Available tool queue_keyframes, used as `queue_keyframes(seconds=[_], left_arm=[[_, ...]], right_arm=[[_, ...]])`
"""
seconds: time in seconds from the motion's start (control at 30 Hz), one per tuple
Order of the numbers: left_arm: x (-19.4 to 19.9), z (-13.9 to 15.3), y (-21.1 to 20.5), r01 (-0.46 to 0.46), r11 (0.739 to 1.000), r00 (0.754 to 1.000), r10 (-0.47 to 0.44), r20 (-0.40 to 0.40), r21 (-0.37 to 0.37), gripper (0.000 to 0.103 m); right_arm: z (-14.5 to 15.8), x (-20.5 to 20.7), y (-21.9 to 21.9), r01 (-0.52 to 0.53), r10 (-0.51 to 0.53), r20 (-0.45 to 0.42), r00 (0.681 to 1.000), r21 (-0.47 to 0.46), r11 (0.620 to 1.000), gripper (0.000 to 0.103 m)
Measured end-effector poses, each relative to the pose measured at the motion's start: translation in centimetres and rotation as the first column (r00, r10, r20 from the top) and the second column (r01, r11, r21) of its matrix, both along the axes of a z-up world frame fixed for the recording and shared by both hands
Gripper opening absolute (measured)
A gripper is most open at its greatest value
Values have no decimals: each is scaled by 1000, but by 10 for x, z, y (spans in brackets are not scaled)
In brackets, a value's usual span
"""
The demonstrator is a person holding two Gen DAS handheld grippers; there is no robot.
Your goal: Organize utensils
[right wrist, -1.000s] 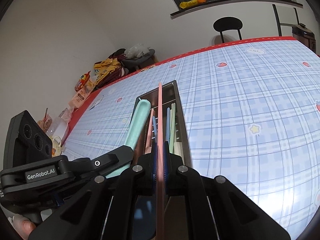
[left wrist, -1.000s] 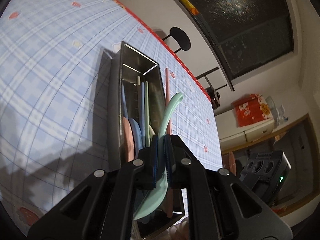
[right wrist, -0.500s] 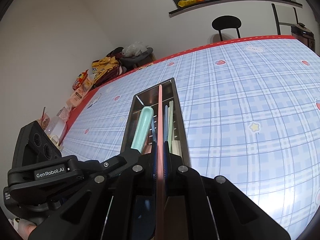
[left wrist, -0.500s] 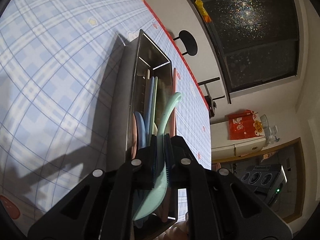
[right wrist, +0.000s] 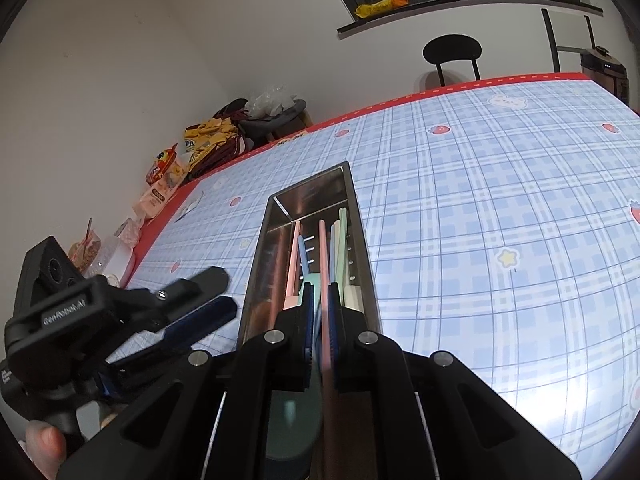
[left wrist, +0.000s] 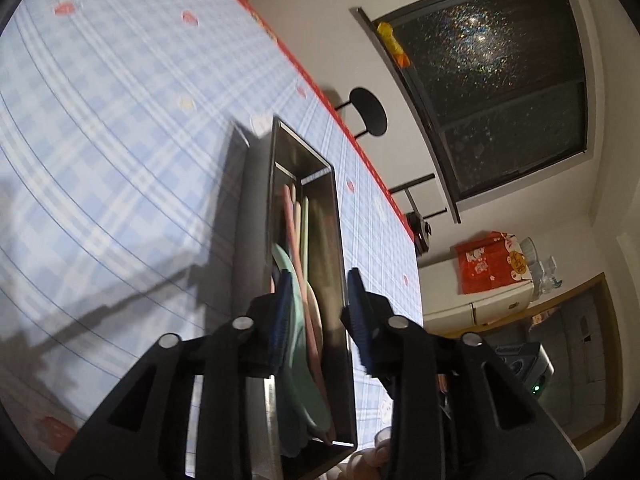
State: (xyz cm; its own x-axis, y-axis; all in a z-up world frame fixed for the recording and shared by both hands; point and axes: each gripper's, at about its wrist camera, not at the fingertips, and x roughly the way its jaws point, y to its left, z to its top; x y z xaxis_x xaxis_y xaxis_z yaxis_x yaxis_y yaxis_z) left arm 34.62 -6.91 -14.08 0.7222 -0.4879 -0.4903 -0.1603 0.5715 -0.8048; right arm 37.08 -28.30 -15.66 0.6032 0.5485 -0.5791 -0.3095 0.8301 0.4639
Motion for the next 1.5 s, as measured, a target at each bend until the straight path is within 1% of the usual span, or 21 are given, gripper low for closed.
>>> queue_keyframes(seconds=[0.03,0.07,0.1,0.17,0.2,0.27,0.3,0.33,0.37,0.43,0.5,0.6,0.7,0.8,0.87,0.9,0.97,1.1,1.2,1.3,1.5], left_arm=[[-2,2,5,-8,1000,1000,8,5,9,39],[-3,4,8,-14,1000,1000,13,6,17,40],[-5,6,12,-19,1000,1000,19,6,23,44],[-10,8,21,-33,999,999,33,4,32,48],[-12,9,25,-37,999,999,37,1,37,52],[-18,10,35,-51,998,999,51,-5,48,58],[-21,11,40,-58,997,998,58,-6,52,62],[-23,13,46,-66,996,998,66,-8,59,69],[-26,15,52,-73,995,997,74,-8,67,73],[-31,23,61,-83,992,997,82,12,92,87],[-36,35,66,-76,988,997,71,44,135,94],[-45,55,73,-79,974,993,58,100,215,96],[-57,75,79,-87,949,986,39,160,304,97],[-71,99,86,-105,902,973,6,231,419,97],[-78,112,88,-119,874,964,-13,266,471,97],[-84,120,91,-128,853,957,-27,288,506,97],[-92,130,93,-137,822,948,-53,314,553,97],[-108,150,95,-146,747,928,-123,350,649,97],[-118,162,97,-151,709,915,-163,369,689,97],[-127,171,98,-163,680,905,-186,384,715,97],[-137,182,98,-181,641,892,-213,399,746,97]], right_arm=[[1,-1,0,3,-3,4,1000,-1,1000,19],[3,-1,0,6,-6,8,1000,-4,1000,30],[6,-3,0,15,-15,17,1000,-12,1000,36],[11,-6,1,30,-29,38,999,-35,999,60],[14,-8,2,43,-40,53,998,-55,998,66],[19,-12,6,63,-56,72,996,-93,994,87],[22,-14,9,70,-60,83,995,-118,991,90],[26,-17,12,78,-65,96,993,-147,986,96],[29,-19,15,87,-70,103,992,-167,982,97],[35,-27,22,115,-89,124,988,-221,968,97],[40,-35,26,132,-99,142,985,-248,960,97],[50,-49,33,163,-118,171,978,-276,947,97],[65,-64,37,196,-138,207,969,-297,935,97],[82,-80,42,232,-156,250,956,-311,922,97],[91,-89,44,249,-165,272,948,-314,916,97],[98,-95,46,260,-170,287,943,-314,913,97],[108,-105,48,278,-176,313,933,-317,907,97],[124,-121,52,311,-192,354,915,-315,897,97],[134,-134,54,340,-212,383,899,-305,889,97],[142,-147,54,365,-228,410,883,-297,882,97],[150,-163,52,403,-254,440,861,-288,869,97]])
